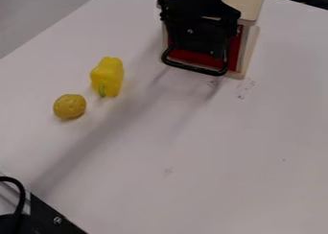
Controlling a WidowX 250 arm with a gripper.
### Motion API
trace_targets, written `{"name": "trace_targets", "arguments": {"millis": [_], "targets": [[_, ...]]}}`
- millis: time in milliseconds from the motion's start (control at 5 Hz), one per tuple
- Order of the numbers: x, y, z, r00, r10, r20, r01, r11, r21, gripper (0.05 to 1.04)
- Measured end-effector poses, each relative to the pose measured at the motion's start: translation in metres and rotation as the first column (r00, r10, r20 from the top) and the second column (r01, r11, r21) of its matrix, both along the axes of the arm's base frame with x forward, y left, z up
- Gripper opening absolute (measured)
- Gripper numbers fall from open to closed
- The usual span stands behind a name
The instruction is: Move the oval thing to the middle right of the table
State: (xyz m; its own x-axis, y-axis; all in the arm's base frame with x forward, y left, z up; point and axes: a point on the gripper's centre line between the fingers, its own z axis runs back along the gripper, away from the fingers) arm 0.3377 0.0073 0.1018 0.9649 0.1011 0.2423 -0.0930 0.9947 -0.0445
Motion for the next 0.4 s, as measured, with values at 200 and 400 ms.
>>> {"name": "trace_targets", "arguments": {"millis": [200, 400], "targets": [[-0.0043, -0.001, -0.0123, 0.999, 0.001, -0.04, -0.001, 1.0, -0.004, 0.997], [-0.0042, -0.0086, -0.0147, 0.997, 0.066, -0.04, -0.068, 0.995, -0.067, 0.997]]}}
